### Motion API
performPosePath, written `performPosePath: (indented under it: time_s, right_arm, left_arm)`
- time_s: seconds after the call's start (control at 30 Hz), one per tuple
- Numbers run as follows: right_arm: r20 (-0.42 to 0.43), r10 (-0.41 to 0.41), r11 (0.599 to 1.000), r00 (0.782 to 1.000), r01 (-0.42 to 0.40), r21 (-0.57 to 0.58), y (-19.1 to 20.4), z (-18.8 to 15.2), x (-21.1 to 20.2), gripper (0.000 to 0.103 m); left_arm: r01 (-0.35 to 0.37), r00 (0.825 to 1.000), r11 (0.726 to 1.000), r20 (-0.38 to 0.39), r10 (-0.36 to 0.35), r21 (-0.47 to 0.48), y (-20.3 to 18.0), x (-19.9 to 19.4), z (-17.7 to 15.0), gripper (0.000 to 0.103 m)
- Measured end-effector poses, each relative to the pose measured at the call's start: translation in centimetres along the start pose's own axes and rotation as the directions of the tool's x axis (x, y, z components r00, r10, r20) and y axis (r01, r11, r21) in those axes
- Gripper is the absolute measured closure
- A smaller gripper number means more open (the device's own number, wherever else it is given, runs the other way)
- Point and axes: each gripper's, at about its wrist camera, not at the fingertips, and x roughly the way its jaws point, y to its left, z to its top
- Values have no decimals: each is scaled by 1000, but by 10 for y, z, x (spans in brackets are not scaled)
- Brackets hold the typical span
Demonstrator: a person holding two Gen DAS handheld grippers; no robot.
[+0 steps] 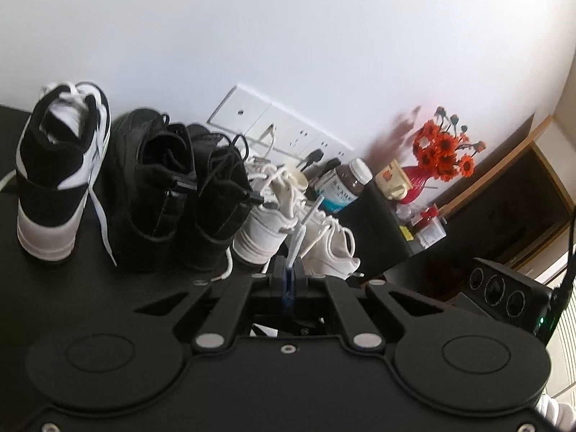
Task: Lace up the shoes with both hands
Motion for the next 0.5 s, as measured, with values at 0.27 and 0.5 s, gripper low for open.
performPosePath:
  time_s: [0.27, 0.5]
  right_arm:
    - [177, 7, 976, 984, -45, 213, -24, 15, -24, 100]
    - [257, 83, 972, 963, -135, 191, -7, 33, -44, 100]
  left_arm:
    - [-44, 999, 997, 0, 44, 61, 9, -16, -7, 62]
    - [-59, 997, 989, -45, 66, 139, -5, 7, -19, 61]
